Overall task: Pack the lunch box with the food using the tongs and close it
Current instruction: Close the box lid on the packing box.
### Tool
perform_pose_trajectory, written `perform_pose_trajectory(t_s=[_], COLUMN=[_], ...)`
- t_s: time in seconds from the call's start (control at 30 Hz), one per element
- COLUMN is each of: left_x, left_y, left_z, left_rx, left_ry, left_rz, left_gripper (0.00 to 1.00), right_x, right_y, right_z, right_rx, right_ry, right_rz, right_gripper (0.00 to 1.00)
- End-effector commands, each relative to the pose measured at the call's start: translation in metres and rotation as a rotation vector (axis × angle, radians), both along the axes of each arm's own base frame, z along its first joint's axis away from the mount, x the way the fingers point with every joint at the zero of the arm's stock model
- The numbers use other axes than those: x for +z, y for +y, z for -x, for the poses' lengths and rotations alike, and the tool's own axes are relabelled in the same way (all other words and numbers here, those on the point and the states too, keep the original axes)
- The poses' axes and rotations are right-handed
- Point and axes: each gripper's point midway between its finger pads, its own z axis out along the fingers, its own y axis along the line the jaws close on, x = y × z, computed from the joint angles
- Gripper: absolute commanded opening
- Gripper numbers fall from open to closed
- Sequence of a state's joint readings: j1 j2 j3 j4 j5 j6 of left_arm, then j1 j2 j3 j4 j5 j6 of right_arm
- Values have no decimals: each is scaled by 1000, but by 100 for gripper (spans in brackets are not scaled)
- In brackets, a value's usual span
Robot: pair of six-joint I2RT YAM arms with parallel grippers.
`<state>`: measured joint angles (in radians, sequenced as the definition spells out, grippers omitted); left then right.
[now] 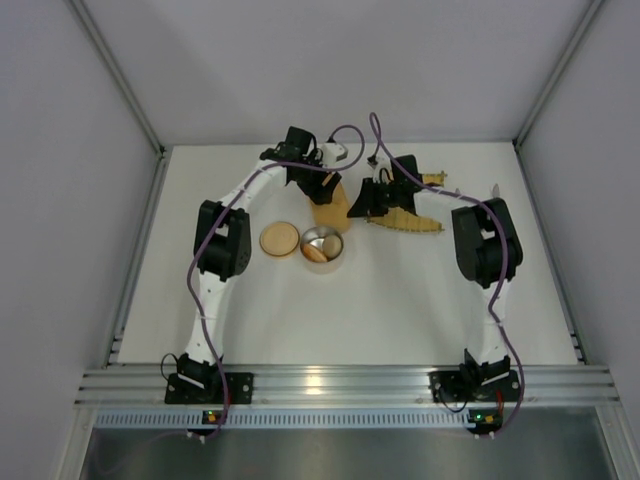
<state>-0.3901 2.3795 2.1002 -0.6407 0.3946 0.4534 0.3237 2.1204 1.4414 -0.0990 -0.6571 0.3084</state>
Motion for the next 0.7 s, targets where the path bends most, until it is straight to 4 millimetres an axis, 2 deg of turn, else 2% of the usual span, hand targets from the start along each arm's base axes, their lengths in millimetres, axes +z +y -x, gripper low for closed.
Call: perform_pose_trajectory(t_s=[0.0,0.1,0.13,0.23,0.4,0.67], left_x=[-90,-78,-72,-49,-21,48], left_y=[16,12,10,2,-3,-7], left_z=[76,69,66,56,47,27], left_rx=[-23,-13,-12,-13,2,85], left_ry=[359,326,312,275,221,98], left_rz=[-118,-94,-80,-45,-1,106], left_gripper=[74,76,76,77,77,77], right_x=[-67,-57,-54,-37,-11,20], right_y=[-8,-6,-5,-2,0,-5], right_z=[72,67,66,57,42,28], right_rx=[52,58,60,62,59,43], right_ry=[274,246,247,201,133,61], right_rz=[131,122,120,114,103,94], right_gripper=[19,29,35,43,47,50])
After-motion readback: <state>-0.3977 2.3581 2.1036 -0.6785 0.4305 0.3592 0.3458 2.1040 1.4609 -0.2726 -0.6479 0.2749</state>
